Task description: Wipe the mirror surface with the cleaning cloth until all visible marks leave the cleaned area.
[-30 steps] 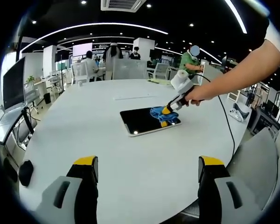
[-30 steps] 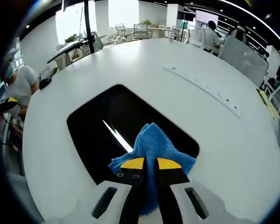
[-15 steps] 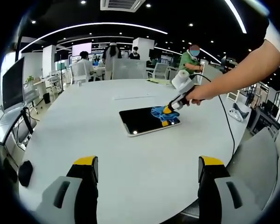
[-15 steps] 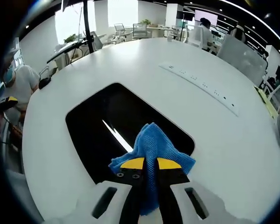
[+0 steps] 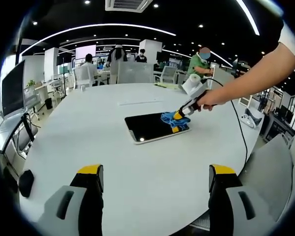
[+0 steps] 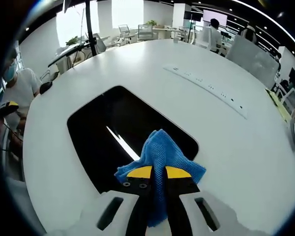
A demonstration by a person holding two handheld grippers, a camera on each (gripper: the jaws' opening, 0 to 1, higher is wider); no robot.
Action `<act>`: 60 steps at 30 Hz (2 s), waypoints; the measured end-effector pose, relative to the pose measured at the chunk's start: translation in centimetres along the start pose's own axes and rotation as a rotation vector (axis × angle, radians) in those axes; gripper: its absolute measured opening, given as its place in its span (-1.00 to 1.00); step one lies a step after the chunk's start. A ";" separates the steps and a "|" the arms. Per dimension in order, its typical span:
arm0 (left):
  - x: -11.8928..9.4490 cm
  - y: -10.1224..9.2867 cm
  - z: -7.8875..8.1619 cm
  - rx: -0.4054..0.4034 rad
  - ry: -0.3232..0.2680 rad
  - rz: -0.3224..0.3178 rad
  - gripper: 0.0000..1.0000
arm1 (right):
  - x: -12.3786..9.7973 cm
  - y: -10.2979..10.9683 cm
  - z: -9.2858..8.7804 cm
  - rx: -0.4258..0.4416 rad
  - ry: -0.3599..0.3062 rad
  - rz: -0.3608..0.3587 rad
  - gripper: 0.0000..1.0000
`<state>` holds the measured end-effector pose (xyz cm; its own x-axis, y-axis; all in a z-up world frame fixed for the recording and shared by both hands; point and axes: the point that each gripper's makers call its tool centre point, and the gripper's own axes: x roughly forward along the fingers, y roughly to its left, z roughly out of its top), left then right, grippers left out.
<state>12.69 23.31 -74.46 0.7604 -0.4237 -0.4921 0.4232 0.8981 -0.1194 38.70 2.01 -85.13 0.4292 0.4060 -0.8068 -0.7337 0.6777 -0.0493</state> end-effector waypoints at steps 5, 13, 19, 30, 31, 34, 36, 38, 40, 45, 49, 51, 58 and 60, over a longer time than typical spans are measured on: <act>0.0 -0.1 0.1 -0.003 -0.003 -0.001 0.78 | -0.2 -0.1 -0.3 0.009 -0.003 -0.002 -0.93; 0.0 -0.2 0.1 -0.007 -0.004 -0.002 0.78 | -0.3 0.1 -0.7 0.008 -0.003 0.009 -0.94; 0.2 -0.3 0.2 -0.005 -0.008 -0.005 0.78 | -0.5 0.3 -0.9 0.011 -0.004 0.011 -0.94; 0.3 -0.7 0.3 -0.008 -0.008 -0.011 0.78 | -0.9 0.9 -1.2 0.017 -0.012 0.014 -0.94; 0.3 -0.7 0.3 -0.007 -0.008 -0.011 0.78 | -0.9 0.9 -1.2 0.017 -0.013 0.015 -0.94; 0.2 -0.7 0.3 -0.006 -0.007 -0.011 0.78 | -0.9 0.9 -1.3 0.019 -0.015 0.016 -0.94; 0.2 -0.6 0.4 -0.006 -0.008 -0.010 0.78 | -1.1 1.3 -1.5 0.019 -0.015 0.016 -0.94; 0.2 -0.5 0.4 -0.007 -0.008 -0.009 0.78 | -1.1 1.3 -1.5 0.015 -0.015 0.019 -0.94; 0.3 -0.5 0.4 -0.006 -0.009 -0.009 0.78 | -1.2 1.4 -1.6 0.014 -0.014 0.019 -0.94; 0.4 -0.4 0.5 -0.004 -0.010 -0.012 0.78 | -1.2 1.4 -1.7 0.018 -0.015 0.022 -0.94; 0.5 -0.4 0.6 -0.002 -0.010 -0.013 0.78 | -1.3 1.5 -1.6 0.018 -0.022 0.024 -0.94; 0.6 -0.5 0.7 -0.002 -0.012 -0.015 0.78 | -1.4 1.6 -1.6 0.013 -0.021 0.025 -0.94; 0.7 -0.4 0.8 0.003 -0.009 -0.020 0.78 | -1.2 1.7 -1.5 0.012 -0.026 0.028 -0.94; 0.8 -0.5 0.8 0.003 -0.007 -0.022 0.78 | -1.3 1.8 -1.6 0.008 -0.028 0.026 -0.94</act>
<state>13.49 22.45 -74.12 0.7544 -0.4445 -0.4831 0.4414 0.8881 -0.1279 35.99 1.70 -85.07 0.4242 0.4405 -0.7912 -0.7407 0.6714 -0.0233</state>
